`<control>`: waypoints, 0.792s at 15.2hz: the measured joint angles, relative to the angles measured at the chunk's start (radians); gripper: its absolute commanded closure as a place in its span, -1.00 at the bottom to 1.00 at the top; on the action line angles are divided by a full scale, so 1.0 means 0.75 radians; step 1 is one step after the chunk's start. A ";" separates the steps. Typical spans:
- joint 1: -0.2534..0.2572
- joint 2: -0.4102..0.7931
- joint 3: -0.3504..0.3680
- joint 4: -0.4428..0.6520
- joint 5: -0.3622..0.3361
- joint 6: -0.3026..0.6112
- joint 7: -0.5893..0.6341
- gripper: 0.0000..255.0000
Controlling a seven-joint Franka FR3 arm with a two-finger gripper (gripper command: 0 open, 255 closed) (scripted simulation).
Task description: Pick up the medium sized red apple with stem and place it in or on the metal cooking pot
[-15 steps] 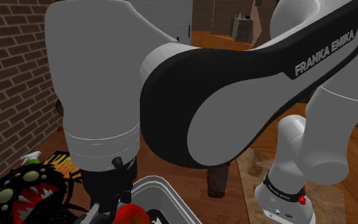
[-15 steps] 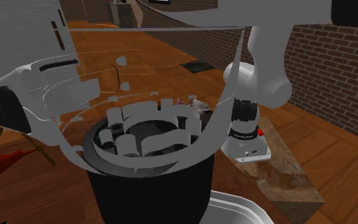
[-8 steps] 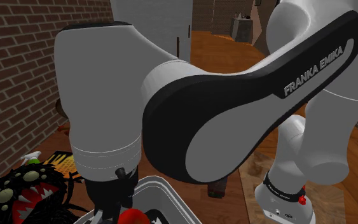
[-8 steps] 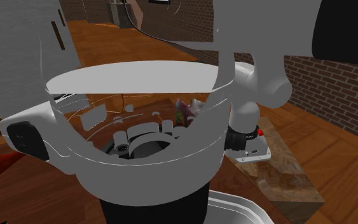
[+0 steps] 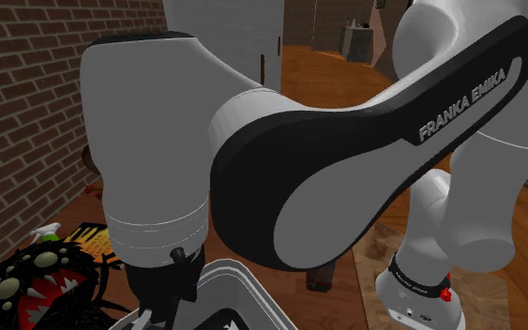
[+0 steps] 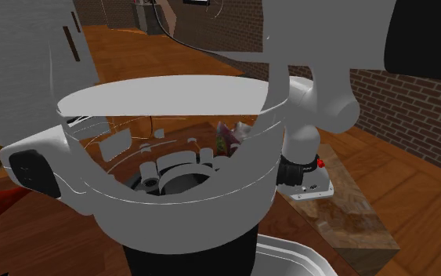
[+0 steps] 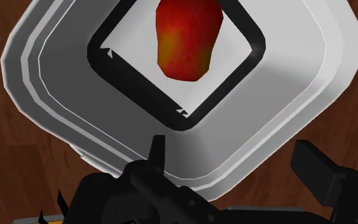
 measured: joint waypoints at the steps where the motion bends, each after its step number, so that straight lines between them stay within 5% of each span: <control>1: 0.000 0.000 0.000 0.000 0.000 0.000 0.000 -1.00; 6: -0.010 -0.038 -0.016 0.107 0.013 -0.141 -0.010 -1.00; 12: -0.012 -0.051 -0.020 0.116 0.019 -0.164 -0.014 -1.00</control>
